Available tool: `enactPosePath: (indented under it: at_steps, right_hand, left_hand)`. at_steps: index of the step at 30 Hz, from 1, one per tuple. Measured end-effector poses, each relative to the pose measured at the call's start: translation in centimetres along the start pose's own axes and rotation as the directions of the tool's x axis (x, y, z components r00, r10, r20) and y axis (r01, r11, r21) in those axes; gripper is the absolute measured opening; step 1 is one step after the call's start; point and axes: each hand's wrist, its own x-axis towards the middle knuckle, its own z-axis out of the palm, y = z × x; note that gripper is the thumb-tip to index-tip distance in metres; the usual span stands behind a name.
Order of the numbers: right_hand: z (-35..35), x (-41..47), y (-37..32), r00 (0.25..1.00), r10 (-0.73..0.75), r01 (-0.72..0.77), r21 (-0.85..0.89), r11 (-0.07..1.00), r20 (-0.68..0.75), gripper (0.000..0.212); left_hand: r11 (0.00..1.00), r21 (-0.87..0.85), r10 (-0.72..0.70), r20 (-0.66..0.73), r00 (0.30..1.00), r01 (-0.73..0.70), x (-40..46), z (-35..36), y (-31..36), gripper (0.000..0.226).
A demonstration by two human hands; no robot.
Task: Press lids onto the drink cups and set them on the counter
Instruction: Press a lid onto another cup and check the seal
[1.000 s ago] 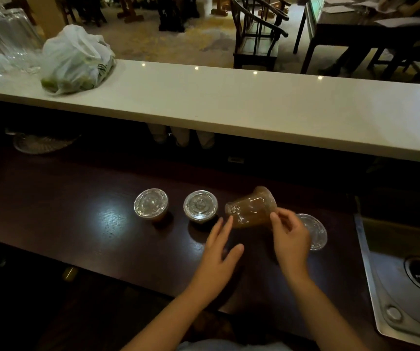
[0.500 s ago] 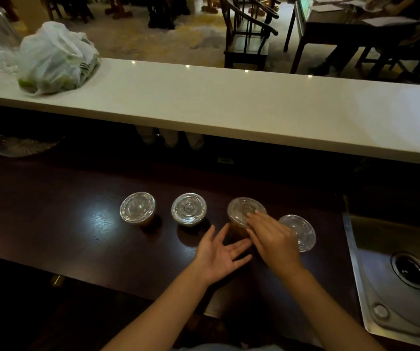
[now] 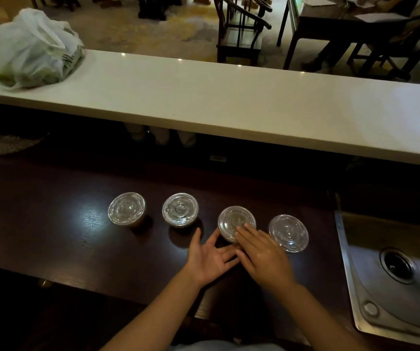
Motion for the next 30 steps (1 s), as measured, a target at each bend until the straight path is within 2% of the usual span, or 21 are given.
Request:
enactPosePath:
  at_steps: [3, 5, 7, 8, 9, 10, 11, 12, 13, 14, 15, 16, 18, 19, 20, 23, 26, 29, 30]
  right_hand:
    - [-0.1, -0.2, -0.2, 0.999, 0.011, -0.011, -0.001, 1.0, 0.032, 0.045]
    - [-0.3, 0.1, -0.6, 0.999, 0.029, -0.03, 0.011, 1.0, 0.032, 0.042]
    - [-0.3, 1.0, -1.1, 0.999, 0.053, -0.053, 0.067, 0.996, 0.006, 0.038]
    - [-0.2, 1.7, -1.5, 0.998, 0.056, -0.055, 0.098, 0.994, -0.009, 0.038]
    - [0.0, 2.7, -1.9, 0.998, 0.054, -0.052, 0.123, 0.991, -0.018, 0.037]
    - [0.1, 3.7, -2.4, 0.999, 0.051, -0.049, 0.144, 0.988, -0.015, 0.038]
    - [0.3, 4.7, -3.0, 0.999, 0.048, -0.047, 0.16, 0.986, -0.005, 0.038]
    - [0.6, 5.7, -3.6, 0.999, 0.047, -0.049, 0.172, 0.984, 0.012, 0.038]
    - [0.9, 6.7, -4.2, 0.999, 0.043, -0.048, 0.174, 0.984, 0.029, 0.039]
    - [1.2, 7.6, -4.8, 0.998, 0.034, -0.043, 0.168, 0.985, 0.052, 0.041]
    - [1.5, 8.4, -5.3, 0.996, 0.025, -0.04, 0.162, 0.986, 0.09, 0.046]
    - [1.8, 9.2, -5.7, 0.99, 0.025, -0.047, 0.156, 0.987, 0.14, 0.05]
    - [2.6, 10.3, -6.3, 0.96, 0.058, -0.102, 0.15, 0.983, 0.275, 0.052]
    - [2.9, 10.6, -6.5, 0.94, 0.08, -0.132, 0.137, 0.982, 0.332, 0.052]
    - [3.2, 10.7, -6.5, 0.925, 0.097, -0.159, 0.14, 0.977, 0.368, 0.051]
    - [3.7, 10.2, -7.2, 0.92, 0.142, -0.23, 0.212, 0.95, 0.364, 0.05]
    - [4.4, 9.4, -7.5, 0.945, 0.186, -0.27, 0.319, 0.909, 0.269, 0.044]
    - [4.6, 8.9, -8.0, 0.927, 0.292, -0.368, 0.426, 0.827, 0.234, 0.036]
    - [4.9, 8.4, -9.2, 0.902, 0.386, -0.432, 0.429, 0.794, 0.194, 0.034]
  left_hand:
    - [0.996, 0.094, 0.008, -0.016, 1.0, -0.007, -0.2, 0.1, 0.0, 0.06]
    - [0.958, 0.286, 0.057, -0.09, 0.994, -0.029, -0.5, 0.4, 0.0, 0.049]
    - [0.808, 0.582, 0.224, -0.16, 0.961, -0.092, -1.4, 0.5, 0.1, 0.036]
    - [0.675, 0.716, 0.383, -0.138, 0.913, -0.175, -1.9, 0.3, 0.2, 0.029]
    - [0.495, 0.821, 0.579, -0.067, 0.813, -0.285, -2.5, 0.0, 0.5, 0.022]
    - [0.258, 0.899, 0.74, 0.053, 0.67, -0.355, -3.2, -0.4, 1.1, 0.019]
    - [0.012, 0.927, 0.821, 0.204, 0.533, -0.374, -4.0, -0.8, 1.9, 0.019]
    - [-0.197, 0.915, 0.836, 0.345, 0.428, -0.353, -4.8, -1.1, 2.9, 0.024]
    - [-0.354, 0.887, 0.811, 0.449, 0.377, -0.295, -5.5, -1.3, 3.9, 0.03]
    - [-0.473, 0.854, 0.767, 0.52, 0.375, -0.216, -5.8, -1.6, 5.0, 0.036]
    - [-0.557, 0.821, 0.719, 0.553, 0.421, -0.127, -5.9, -1.8, 5.9, 0.045]
    - [-0.615, 0.789, 0.674, 0.538, 0.507, -0.02, -5.8, -2.1, 6.6, 0.054]
    - [-0.678, 0.72, 0.599, 0.423, 0.68, 0.15, -5.4, -2.8, 7.6, 0.066]
    - [-0.688, 0.701, 0.568, 0.363, 0.739, 0.186, -5.2, -3.3, 7.9, 0.069]
    - [-0.691, 0.699, 0.546, 0.337, 0.767, 0.185, -5.0, -3.6, 8.1, 0.072]
    - [-0.681, 0.725, 0.521, 0.378, 0.766, 0.105, -5.2, -4.7, 8.2, 0.073]
    - [-0.697, 0.715, 0.496, 0.429, 0.755, 0.051, -5.7, -5.0, 8.3, 0.069]
    - [-0.668, 0.744, 0.492, 0.454, 0.743, -0.012, -6.0, -5.0, 8.1, 0.067]
    - [-0.687, 0.725, 0.437, 0.467, 0.769, -0.05, -6.5, -5.5, 8.5, 0.066]
